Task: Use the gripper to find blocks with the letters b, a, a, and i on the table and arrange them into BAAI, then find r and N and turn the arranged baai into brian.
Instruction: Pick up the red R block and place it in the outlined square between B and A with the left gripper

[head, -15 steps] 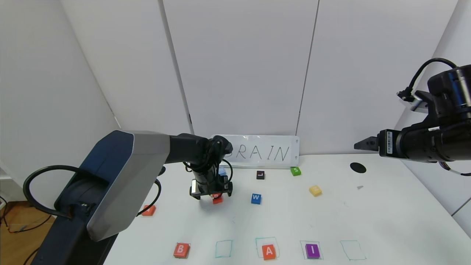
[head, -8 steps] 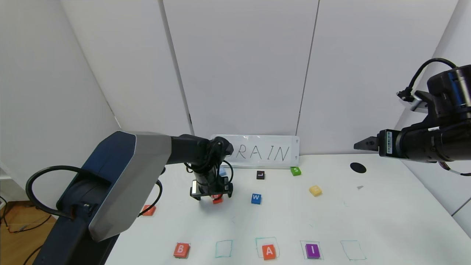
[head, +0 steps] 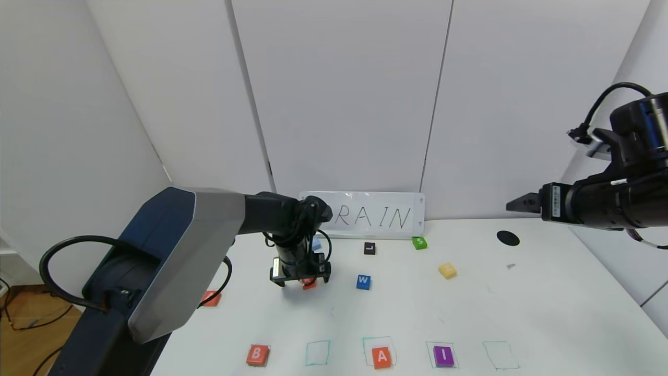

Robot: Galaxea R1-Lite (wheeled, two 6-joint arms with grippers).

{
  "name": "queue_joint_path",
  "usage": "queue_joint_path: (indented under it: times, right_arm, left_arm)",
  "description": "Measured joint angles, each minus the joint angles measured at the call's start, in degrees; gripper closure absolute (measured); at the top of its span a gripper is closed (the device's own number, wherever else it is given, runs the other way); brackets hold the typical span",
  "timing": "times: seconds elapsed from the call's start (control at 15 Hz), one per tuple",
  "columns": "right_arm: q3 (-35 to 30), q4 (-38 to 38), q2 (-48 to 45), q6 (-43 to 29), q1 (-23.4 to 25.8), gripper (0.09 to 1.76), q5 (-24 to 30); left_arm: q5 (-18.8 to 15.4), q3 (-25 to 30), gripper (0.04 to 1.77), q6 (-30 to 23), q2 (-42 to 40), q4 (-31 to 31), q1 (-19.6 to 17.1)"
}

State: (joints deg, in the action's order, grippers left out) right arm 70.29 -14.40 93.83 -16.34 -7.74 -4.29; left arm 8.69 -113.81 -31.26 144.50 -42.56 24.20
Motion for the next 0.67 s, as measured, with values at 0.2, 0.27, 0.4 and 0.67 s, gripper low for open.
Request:
queue_joint_path:
  times: [0.2,0.27,0.4,0.67]
  right_arm:
    - [0.00,-0.02,0.00,-0.02,3.39,0.14,-0.05]
    - [0.02,0.00,0.00,0.00,1.38,0.14,-0.02]
    - [0.02,0.00,0.00,-0.02,-2.15,0.14,0.00]
    - [0.02,-0.02,-0.04,-0.02,-3.25,0.14,-0.02]
  left_arm:
    - [0.00,0.00,0.49,-0.02,0.05,-0.05,0.02]
    - [0.01,0.00,0.64,-0.02,0.10,-0.02,0.02]
    - [0.69,0.00,0.88,0.04,0.11,0.09,-0.06]
    - [0.78,0.00,1.30,0.09,0.18,0.20,0.07]
